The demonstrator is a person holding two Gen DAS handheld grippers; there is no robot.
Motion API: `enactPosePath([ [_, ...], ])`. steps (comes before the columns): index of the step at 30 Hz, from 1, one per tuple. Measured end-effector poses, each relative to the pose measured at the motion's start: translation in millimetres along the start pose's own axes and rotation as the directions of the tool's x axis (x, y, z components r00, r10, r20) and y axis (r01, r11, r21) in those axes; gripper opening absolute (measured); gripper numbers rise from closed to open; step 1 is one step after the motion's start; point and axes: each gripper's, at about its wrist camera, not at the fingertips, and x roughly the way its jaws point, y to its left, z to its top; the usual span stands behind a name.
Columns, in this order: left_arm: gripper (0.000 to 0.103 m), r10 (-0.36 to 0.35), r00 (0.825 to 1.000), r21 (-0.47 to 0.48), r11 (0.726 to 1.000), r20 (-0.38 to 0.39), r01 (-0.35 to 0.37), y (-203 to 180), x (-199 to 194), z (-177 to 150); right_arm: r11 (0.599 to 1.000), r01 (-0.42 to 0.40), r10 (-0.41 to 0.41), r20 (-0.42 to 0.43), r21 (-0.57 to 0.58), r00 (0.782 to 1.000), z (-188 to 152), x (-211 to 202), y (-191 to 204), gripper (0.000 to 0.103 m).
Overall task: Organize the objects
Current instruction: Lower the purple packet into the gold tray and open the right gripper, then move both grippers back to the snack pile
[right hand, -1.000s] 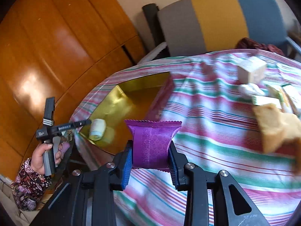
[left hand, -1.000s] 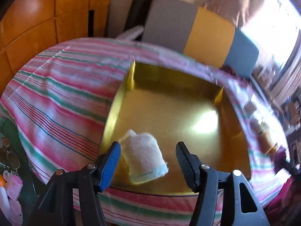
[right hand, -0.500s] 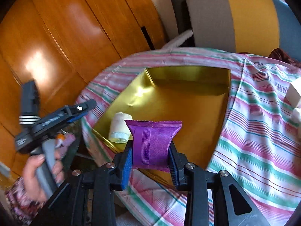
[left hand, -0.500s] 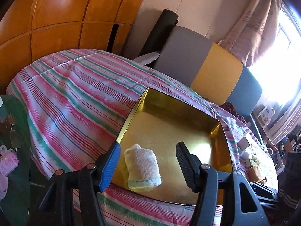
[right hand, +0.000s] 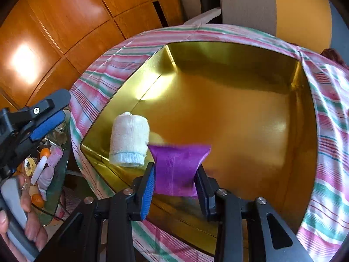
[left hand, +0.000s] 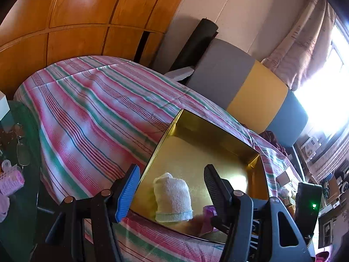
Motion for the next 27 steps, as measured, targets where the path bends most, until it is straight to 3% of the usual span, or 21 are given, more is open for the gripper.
enactPosePath([
  [5, 0.062, -0.009, 1.0, 0.008, 1.0, -0.004, 0.009, -1.8, 0.4, -1.5, 1.0, -0.001, 0.002, 0.043, -0.019, 0.999, -4.0, -11.9, 3.9, 0.052],
  [17, 0.062, -0.042, 0.999, 0.033, 0.999, -0.026, 0.043, -14.2, 2.3, -10.8, 0.998, 0.051, -0.046, 0.18, -0.023, 0.983, -13.9, -71.5, -7.3, 0.057],
  [24, 0.062, -0.093, 0.994, 0.102, 0.99, -0.053, 0.098, -36.6, 3.8, -20.4, 0.994, 0.106, -0.107, 0.211, 0.016, 0.972, -25.6, -104.8, -35.9, 0.058],
  [27, 0.062, -0.146, 0.987, 0.144, 0.977, -0.072, 0.155, -50.8, 2.8, -27.5, 0.99, 0.136, -0.141, 0.212, 0.039, 0.967, -35.7, -117.9, -54.2, 0.059],
])
